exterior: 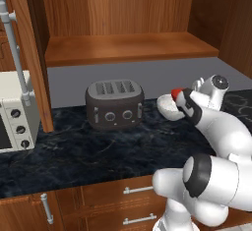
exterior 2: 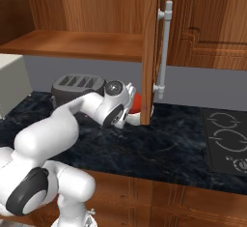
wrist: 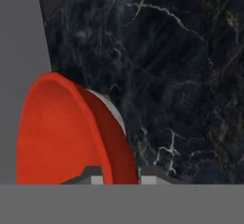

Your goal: Pick up the bowls on the counter and stack them on top of one another in the open cabinet. Place the smaller bowl on top of the larger bowl.

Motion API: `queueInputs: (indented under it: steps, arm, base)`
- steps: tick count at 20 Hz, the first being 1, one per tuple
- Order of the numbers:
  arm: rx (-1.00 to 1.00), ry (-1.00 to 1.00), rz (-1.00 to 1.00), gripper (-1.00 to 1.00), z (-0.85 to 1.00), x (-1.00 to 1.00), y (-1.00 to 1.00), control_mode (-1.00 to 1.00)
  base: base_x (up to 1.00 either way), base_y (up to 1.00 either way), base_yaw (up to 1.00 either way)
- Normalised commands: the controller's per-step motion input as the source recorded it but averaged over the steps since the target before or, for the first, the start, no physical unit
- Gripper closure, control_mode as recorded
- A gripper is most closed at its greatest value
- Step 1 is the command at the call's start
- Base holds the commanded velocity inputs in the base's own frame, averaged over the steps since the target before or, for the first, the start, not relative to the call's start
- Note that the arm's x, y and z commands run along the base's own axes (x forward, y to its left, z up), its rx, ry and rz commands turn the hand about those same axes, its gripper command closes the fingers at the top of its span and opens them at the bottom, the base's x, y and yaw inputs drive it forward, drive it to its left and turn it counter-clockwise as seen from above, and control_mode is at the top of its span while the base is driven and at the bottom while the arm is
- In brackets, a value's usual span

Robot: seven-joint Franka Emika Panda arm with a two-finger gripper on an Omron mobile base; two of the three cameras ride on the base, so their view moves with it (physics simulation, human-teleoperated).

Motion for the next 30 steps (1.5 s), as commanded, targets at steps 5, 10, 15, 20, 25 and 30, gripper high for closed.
queueInputs:
  steps: [5, 10, 15, 20, 25, 30]
  arm:
    - [0.0, 0.04, 0.01, 1.0, -0.11, 0.23, -0.01, -1.0]
    - [0.0, 0.01, 0.01, 1.0, -0.11, 0.22, 0.0, -1.0]
    - [0.0, 0.0, 0.02, 1.0, -0.13, 0.23, 0.0, -1.0]
    - [0.0, 0.0, 0.01, 1.0, -0.18, 0.26, 0.0, -1.0]
    - [0.0, 0.0, 0.01, 1.0, -0.17, 0.27, 0.0, -1.0]
    - [0.0, 0.02, 0.0, 1.0, -0.1, 0.24, -0.07, -1.0]
  base:
    - [0.0, 0.0, 0.0]
    - [0.0, 0.0, 0.0]
    - [0.0, 0.0, 0.0]
    - [0.0, 0.0, 0.0]
    - [0.0, 0.0, 0.0]
    - [0.0, 0.0, 0.0]
